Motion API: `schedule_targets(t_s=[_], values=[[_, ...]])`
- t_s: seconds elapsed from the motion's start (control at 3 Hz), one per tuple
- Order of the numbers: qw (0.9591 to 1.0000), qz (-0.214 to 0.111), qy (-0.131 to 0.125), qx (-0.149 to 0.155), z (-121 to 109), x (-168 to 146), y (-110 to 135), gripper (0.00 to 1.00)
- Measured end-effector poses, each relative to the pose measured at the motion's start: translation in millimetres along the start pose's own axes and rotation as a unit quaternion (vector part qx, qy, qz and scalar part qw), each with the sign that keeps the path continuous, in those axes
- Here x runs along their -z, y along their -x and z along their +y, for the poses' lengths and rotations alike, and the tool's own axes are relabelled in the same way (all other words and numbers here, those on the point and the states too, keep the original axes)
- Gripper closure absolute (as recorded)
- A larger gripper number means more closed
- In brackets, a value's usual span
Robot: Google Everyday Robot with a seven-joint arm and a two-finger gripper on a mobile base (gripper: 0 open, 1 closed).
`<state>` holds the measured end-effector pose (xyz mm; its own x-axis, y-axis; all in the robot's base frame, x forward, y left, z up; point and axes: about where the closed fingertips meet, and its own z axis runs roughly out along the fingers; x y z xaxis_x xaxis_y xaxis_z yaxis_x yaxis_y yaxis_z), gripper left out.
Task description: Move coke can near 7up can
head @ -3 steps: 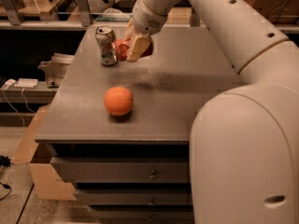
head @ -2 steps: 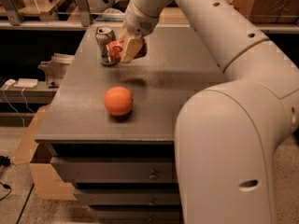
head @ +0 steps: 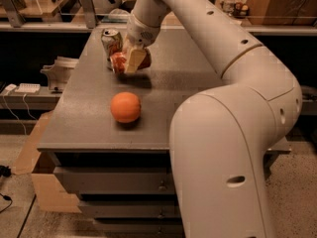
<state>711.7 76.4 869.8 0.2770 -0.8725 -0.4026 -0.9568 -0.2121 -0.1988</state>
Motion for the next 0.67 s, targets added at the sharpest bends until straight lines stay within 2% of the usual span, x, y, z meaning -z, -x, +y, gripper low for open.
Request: schedule_targets(t_s=[0.33, 0.67], values=[[0.9999, 0.011, 0.006, -0.012, -4.5, -13.1, -8.6, 1.0], [0.9995, 0.016, 0.004, -0.027, -9.7, -18.5, -17.4, 0.83]])
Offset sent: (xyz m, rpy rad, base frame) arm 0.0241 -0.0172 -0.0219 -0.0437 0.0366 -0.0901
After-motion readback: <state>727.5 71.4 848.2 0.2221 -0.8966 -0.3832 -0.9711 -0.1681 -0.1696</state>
